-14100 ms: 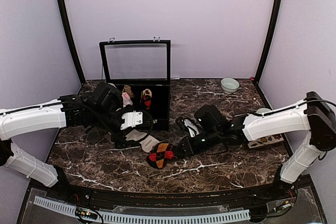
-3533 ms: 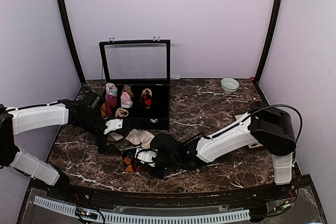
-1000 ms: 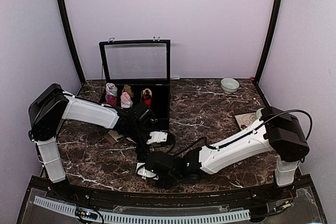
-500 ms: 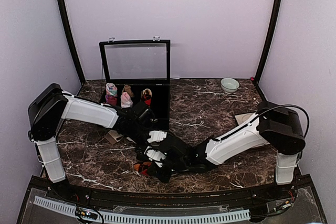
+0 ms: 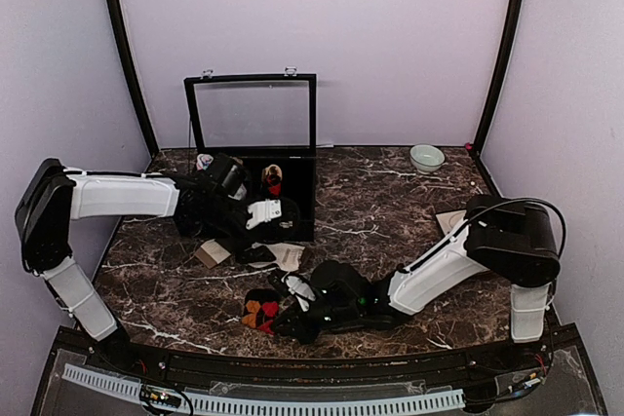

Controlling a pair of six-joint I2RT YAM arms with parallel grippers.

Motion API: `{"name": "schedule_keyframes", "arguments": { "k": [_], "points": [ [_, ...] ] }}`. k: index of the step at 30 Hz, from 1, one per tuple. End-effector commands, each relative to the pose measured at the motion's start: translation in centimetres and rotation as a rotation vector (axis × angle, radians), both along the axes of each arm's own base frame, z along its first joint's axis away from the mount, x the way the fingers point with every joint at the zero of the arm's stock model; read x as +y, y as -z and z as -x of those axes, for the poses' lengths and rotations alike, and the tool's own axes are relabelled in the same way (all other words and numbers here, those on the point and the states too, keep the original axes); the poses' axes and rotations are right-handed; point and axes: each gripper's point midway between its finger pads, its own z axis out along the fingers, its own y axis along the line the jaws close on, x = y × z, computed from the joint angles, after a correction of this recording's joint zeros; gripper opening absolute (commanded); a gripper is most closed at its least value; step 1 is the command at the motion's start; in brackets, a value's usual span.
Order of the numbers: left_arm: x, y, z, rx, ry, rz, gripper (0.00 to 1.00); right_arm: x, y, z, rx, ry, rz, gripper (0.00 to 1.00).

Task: Roll the socks
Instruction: Roll the sock at the center of the board, then pick up the sock from the center of the board.

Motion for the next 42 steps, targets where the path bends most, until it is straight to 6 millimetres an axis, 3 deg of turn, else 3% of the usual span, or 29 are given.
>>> {"name": "schedule_keyframes", "arguments": {
  "k": [1, 6, 10, 16, 19, 24, 26, 29, 33, 36, 37, 38, 39, 40, 42],
  "points": [
    [1.1, -3.8, 1.4, -0.011, 0.014, 0.085, 0.99, -13.9, 13.2, 5.7, 0.281, -0.024, 0.657, 0.00],
    [2.0, -0.7, 3.7, 0.069, 0.048, 0.056, 0.99, -13.6, 12.4, 3.6, 0.207, -0.011, 0.697, 0.00],
    [3.0, -0.2, 5.5, 0.110, 0.105, 0.018, 0.99, -14.2, 12.7, 3.4, 0.218, 0.022, 0.729, 0.00],
    [5.3, -1.6, 7.4, 0.061, 0.090, 0.036, 0.99, -13.9, 12.5, 3.9, 0.312, 0.086, 0.720, 0.00],
    [7.1, -3.7, 7.5, 0.045, 0.040, 0.076, 0.99, -13.9, 13.0, 4.8, 0.398, 0.099, 0.735, 0.00],
    [9.2, -5.4, 11.6, -0.005, 0.217, 0.015, 0.99, -13.5, 13.1, 5.6, 0.500, 0.109, 0.731, 0.00],
    [8.8, -5.7, 13.8, -0.032, 0.326, -0.004, 0.99, -13.2, 13.0, 5.7, 0.542, 0.125, 0.714, 0.00],
    [7.2, -3.1, 17.6, -0.085, 0.500, -0.109, 0.99, -12.2, 12.5, 5.5, 0.590, 0.135, 0.661, 0.00],
    [4.6, -0.3, 19.3, -0.156, 0.576, -0.150, 0.99, -10.8, 11.6, 5.1, 0.666, 0.139, 0.584, 0.00],
    [3.5, 1.8, 19.1, -0.260, 0.611, -0.207, 0.87, -9.4, 10.6, 4.6, 0.728, 0.153, 0.494, 0.00],
    [3.3, 2.4, 19.0, -0.291, 0.626, -0.225, 0.78, -8.9, 10.1, 4.3, 0.757, 0.163, 0.456, 0.00],
    [3.0, 2.7, 18.6, -0.324, 0.630, -0.236, 0.60, -8.5, 9.7, 4.0, 0.773, 0.168, 0.425, 0.00],
    [2.5, 2.7, 18.1, -0.357, 0.621, -0.238, 0.35, -8.1, 9.4, 3.8, 0.783, 0.170, 0.402, 0.00],
    [1.9, 2.6, 17.5, -0.384, 0.611, -0.237, 0.31, -7.8, 9.0, 3.6, 0.790, 0.170, 0.380, 0.00],
    [0.9, 2.2, 16.9, -0.398, 0.601, -0.236, 0.33, -7.4, 8.7, 3.3, 0.801, 0.175, 0.356, 0.00]
  ]
}}
